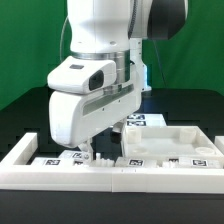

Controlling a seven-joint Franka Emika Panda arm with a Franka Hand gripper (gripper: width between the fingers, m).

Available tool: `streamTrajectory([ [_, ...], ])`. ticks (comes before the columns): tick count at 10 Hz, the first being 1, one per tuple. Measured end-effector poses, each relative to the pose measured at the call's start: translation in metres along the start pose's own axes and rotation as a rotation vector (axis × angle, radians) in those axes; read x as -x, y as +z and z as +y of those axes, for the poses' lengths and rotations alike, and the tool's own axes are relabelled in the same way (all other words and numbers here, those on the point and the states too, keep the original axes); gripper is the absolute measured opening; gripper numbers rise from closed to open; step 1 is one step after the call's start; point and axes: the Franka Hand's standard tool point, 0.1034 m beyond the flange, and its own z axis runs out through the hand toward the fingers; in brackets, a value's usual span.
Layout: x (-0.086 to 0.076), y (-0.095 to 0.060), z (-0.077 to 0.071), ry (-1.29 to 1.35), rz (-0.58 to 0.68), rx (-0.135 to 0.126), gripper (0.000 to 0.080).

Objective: Assemble one leg

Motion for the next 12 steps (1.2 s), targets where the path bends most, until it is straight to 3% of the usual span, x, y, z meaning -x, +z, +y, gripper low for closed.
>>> streamTrajectory([
  [5,0.004,-0.002,0.001,0.008,-0.002,0.005,0.0648],
  [8,-0.004,-0.017,0.012,0.004,0.014,0.036,0.0648],
  [12,-0.003,-0.014,0.010,0.004,0.012,0.031,0.0648],
])
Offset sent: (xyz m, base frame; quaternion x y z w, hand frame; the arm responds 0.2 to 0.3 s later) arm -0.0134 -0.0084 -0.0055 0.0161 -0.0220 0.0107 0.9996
